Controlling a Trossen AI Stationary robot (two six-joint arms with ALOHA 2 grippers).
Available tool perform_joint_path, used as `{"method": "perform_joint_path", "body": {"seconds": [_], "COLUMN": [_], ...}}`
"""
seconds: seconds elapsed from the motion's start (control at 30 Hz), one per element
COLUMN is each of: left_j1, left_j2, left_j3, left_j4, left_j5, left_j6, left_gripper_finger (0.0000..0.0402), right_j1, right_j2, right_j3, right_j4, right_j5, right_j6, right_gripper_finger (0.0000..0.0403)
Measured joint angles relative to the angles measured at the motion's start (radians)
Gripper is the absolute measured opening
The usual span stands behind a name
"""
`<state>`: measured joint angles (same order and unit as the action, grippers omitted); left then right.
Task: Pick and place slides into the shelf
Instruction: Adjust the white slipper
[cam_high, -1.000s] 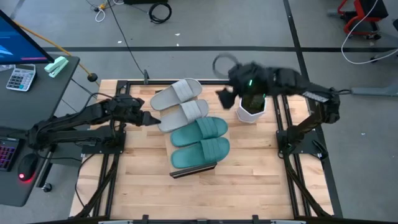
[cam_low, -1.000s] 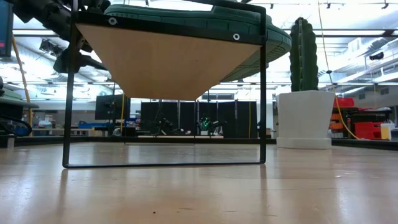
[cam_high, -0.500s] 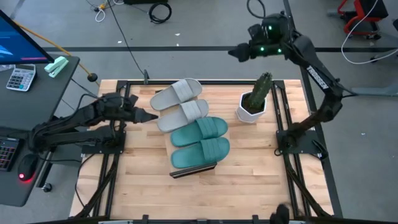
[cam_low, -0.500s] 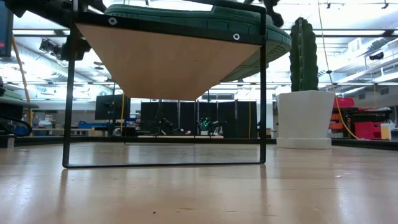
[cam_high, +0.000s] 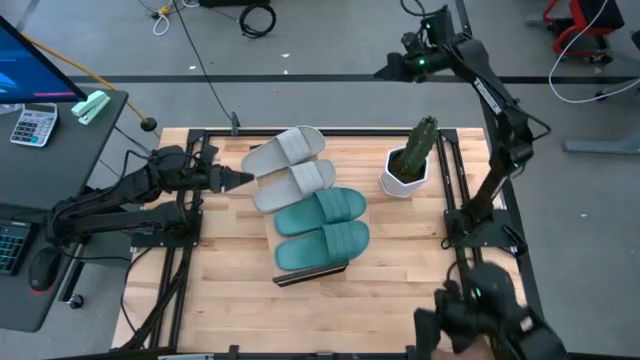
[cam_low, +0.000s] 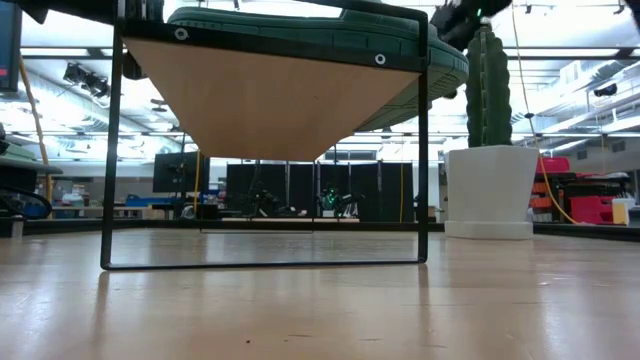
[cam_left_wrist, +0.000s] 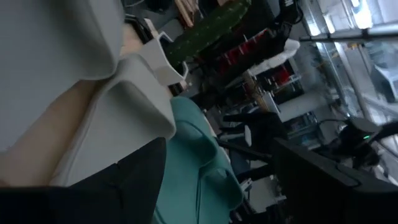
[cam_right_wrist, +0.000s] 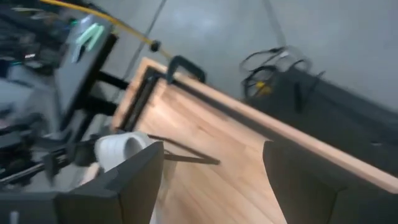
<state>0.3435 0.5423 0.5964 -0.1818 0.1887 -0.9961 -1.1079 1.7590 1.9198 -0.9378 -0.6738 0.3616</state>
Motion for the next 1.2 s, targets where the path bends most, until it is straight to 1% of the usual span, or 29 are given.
{"method": "perform_joint_path", "body": {"seconds": [0.07, 0.2, 0.5, 0.63, 0.77, 0.97, 1.2], "left_j1": [0.0, 0.0, 0.0, 0.0, 0.0, 0.0, 0.0], "left_j2": [0.001, 0.001, 0.001, 0.001, 0.001, 0.001, 0.001], "left_j3": [0.0, 0.0, 0.0, 0.0, 0.0, 0.0, 0.0], "left_j4": [-0.001, 0.014, 0.186, 0.232, 0.234, 0.234, 0.234], "left_j5": [-0.013, -0.024, -0.038, -0.039, -0.042, -0.093, -0.118], "left_j6": [-0.019, -0.04, -0.041, -0.045, -0.067, -0.075, -0.092], "left_gripper_finger": [0.0293, 0.0293, 0.0293, 0.0293, 0.0293, 0.0293, 0.0293], "right_j1": [-0.025, -0.05, -0.034, -0.034, -0.052, -0.054, 0.001], "right_j2": [0.047, 0.138, 0.302, 0.363, 0.416, 0.475, 0.487], "right_j3": [0.0, 0.0, 0.0, 0.0, 0.0, 0.0, 0.0], "right_j4": [0.008, 0.011, 0.033, 0.069, 0.099, 0.11, 0.141], "right_j5": [-0.065, -0.162, -0.381, -0.502, -0.627, -0.637, -0.645], "right_j6": [-0.021, -0.089, -0.232, -0.253, -0.257, -0.261, -0.317], "right_gripper_finger": [0.0282, 0.0282, 0.0281, 0.0281, 0.0281, 0.0281, 0.0281]}}
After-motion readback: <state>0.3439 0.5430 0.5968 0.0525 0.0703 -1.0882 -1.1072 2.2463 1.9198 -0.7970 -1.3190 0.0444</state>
